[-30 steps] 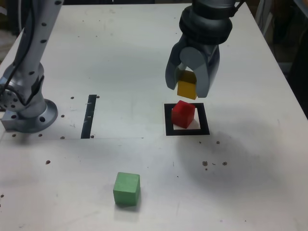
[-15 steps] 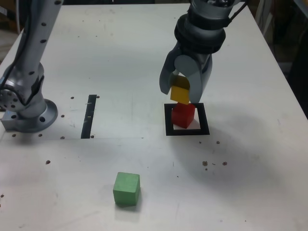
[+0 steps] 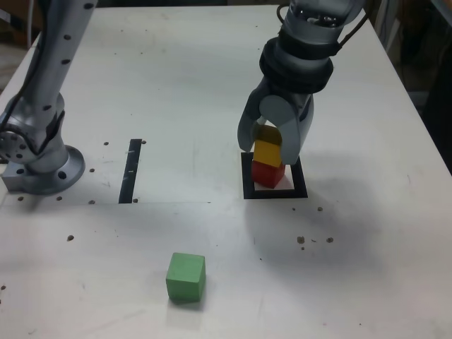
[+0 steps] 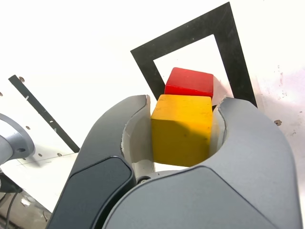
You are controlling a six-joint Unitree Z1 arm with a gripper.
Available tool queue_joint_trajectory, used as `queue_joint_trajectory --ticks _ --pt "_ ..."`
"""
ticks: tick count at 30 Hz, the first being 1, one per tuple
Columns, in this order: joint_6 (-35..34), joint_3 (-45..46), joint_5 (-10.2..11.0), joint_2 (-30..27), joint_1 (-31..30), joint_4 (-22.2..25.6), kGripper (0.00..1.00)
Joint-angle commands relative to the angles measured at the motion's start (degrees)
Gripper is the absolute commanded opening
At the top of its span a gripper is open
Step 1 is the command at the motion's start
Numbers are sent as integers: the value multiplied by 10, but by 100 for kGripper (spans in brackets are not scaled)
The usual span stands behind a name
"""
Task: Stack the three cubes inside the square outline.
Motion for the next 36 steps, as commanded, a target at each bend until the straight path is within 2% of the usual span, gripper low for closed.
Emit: queue_joint_trajectory --ticks 1,6,8,14,18,23,28,32,36 --pt "1 2 -1 2 1 -1 20" --pt "1 4 -2 2 1 -2 33" --pt "1 4 -4 2 2 -1 44" --pt "5 5 -9 0 4 2 85" --pt "3 6 -1 -6 4 10 97" --pt "-4 10 6 -18 4 28 99" --pt "-22 46 -10 -68 -22 36 99" --pt "-79 89 -20 -135 -89 37 99" --pt "-182 114 -36 -175 -183 37 99"
